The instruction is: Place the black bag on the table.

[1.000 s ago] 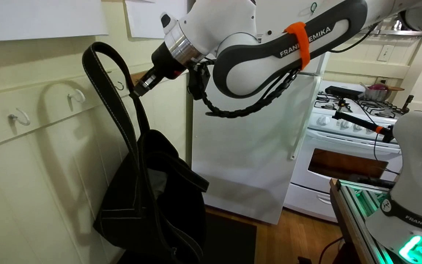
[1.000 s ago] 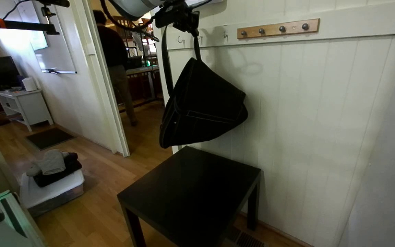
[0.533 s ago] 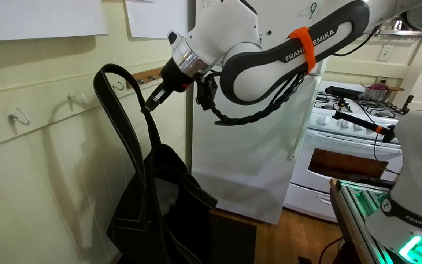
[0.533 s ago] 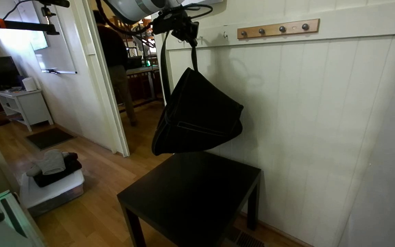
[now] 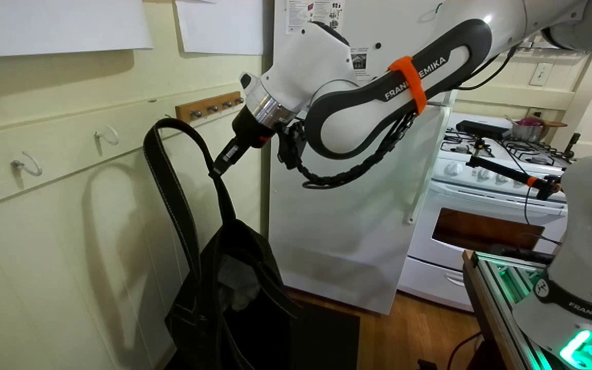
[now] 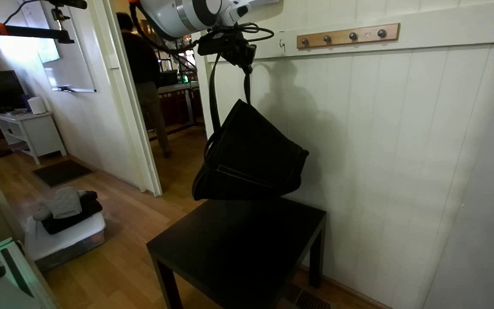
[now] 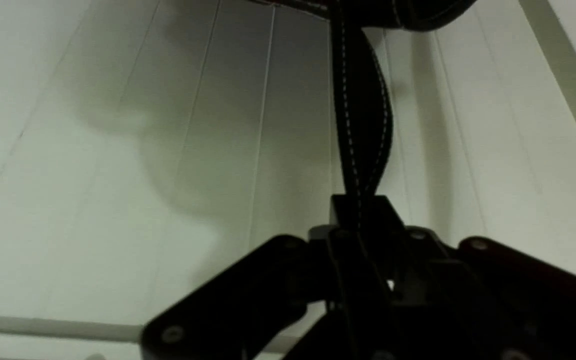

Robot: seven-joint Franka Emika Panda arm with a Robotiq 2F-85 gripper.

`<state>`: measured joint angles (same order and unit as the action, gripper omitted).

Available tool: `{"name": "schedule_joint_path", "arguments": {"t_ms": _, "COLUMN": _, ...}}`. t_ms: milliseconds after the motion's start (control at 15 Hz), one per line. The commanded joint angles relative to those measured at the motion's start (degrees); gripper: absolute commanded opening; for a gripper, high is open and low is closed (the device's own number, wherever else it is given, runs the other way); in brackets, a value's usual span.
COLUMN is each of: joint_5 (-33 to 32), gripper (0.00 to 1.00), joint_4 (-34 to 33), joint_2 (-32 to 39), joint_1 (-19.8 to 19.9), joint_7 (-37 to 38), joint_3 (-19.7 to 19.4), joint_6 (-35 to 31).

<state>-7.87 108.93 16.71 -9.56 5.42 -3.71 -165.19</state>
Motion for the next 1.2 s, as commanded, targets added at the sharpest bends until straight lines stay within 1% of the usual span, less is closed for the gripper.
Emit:
{"name": "schedule_joint_path", "arguments": {"t_ms": 0, "joint_5": 2.36, "gripper": 0.04, "joint_4": -0.80, "joint_2": 1.43, "joint_1": 2.94, "joint_7": -2.25, "joint_3": 3.00, "joint_6": -1.46}}
{"name": "schedule_joint_path", "arguments": {"t_ms": 133, "joint_5": 1.56, "gripper": 0.04, "joint_4": -1.23, "joint_2": 3.22, "joint_1": 3.09, "joint_7": -1.92, "joint_3": 2.81, "joint_6": -4.13}}
{"name": "schedule_joint_path", "arguments": {"t_ms": 533, "joint_5": 4.16, "gripper": 0.04, "joint_4": -2.84, "joint_2": 8.08, "joint_1": 5.07, "joint_7": -3.77, "joint_3": 5.55, "joint_6": -8.47}}
{"name": "schedule_joint_path", "arguments": {"t_ms": 733, "joint_5": 4.96, "gripper": 0.04, "joint_4": -3.50, "joint_2": 9.37, "joint_1": 5.69, "joint_7": -4.43, "joint_3": 6.62, "joint_6": -8.66}}
{"name": "schedule_joint_path", "arguments": {"t_ms": 1133, "joint_5": 5.80, "gripper": 0.04, "joint_4": -3.70, "joint_2": 9.92, "joint_1": 7.47, "joint_7": -6.67, "joint_3": 8.73, "joint_6": -6.55}}
